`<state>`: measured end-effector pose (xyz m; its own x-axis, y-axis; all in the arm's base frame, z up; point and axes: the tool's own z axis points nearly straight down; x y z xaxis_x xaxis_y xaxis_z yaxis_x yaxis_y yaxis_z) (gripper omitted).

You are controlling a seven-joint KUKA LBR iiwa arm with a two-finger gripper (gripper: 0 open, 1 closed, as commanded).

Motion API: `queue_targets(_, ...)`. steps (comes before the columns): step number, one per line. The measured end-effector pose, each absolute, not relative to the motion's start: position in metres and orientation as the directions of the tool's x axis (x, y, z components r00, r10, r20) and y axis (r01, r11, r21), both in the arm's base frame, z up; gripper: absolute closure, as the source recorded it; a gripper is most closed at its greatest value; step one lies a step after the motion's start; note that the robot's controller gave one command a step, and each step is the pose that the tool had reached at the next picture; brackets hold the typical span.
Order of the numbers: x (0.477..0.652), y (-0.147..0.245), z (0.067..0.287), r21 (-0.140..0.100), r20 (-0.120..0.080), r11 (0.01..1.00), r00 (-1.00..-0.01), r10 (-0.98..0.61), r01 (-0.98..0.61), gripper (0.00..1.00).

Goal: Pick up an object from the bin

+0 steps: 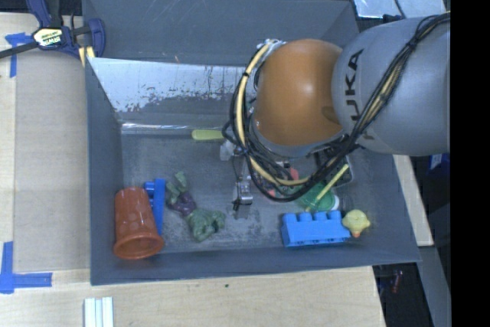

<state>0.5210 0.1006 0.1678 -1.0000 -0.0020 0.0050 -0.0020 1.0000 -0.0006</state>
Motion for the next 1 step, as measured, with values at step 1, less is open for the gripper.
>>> queue_targets(1,0.5230,0.1004,0.1717,0.001,-0.003,1.000,-1.000,0.000,0.000,0.00)
